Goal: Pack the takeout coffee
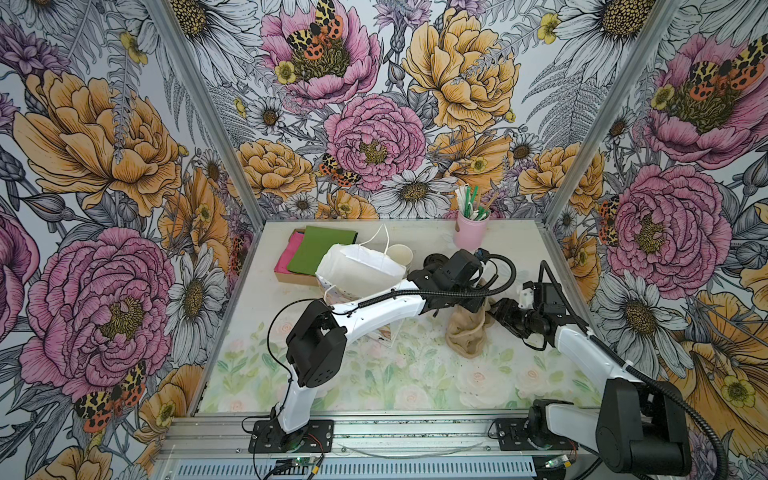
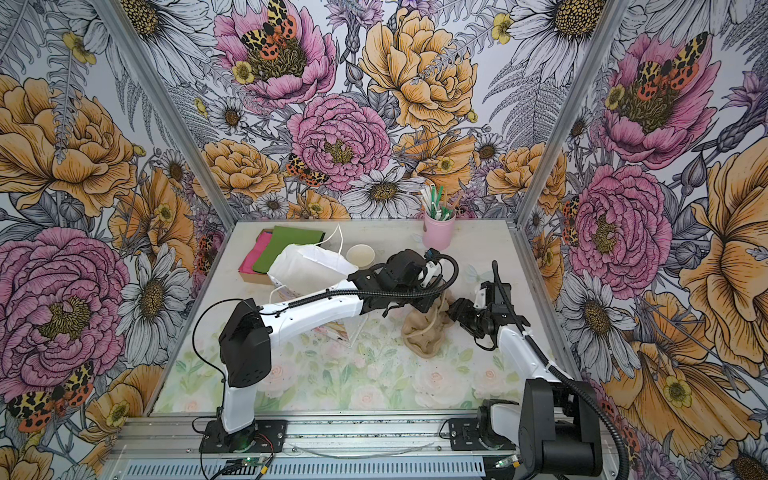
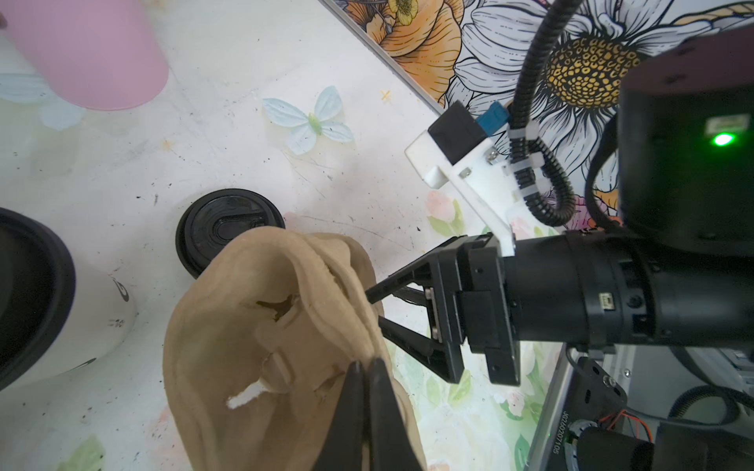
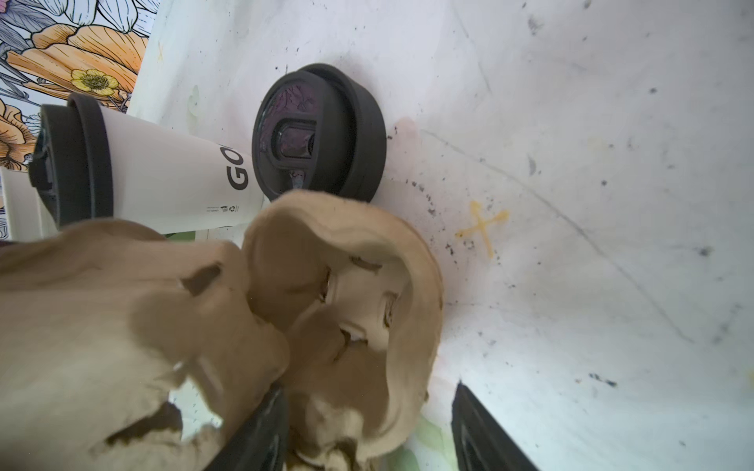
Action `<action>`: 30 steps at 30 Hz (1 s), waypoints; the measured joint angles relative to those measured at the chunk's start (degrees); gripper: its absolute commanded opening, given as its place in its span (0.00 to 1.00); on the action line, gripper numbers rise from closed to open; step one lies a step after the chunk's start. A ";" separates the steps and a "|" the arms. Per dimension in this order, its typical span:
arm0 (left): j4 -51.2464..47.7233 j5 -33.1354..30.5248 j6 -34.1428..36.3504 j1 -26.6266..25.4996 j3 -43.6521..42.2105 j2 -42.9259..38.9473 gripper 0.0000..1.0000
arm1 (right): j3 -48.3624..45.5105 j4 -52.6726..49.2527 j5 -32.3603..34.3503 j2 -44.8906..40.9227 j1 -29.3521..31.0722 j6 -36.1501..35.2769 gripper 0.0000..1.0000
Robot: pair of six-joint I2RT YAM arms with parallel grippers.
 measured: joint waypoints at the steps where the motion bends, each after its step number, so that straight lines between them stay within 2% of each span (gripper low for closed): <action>1: 0.00 -0.22 -0.04 0.00 -0.13 -0.09 0.05 | 0.00 -0.02 0.09 0.28 0.00 -0.22 0.65; 23: 0.00 -3.85 1.46 0.07 -1.09 -0.11 0.08 | 0.85 -1.99 4.83 1.64 0.00 -1.77 0.65; 30: -0.02 -5.46 2.69 0.07 -1.09 -0.17 0.08 | 2.08 -7.39 9.97 -3.85 0.00 -2.03 0.70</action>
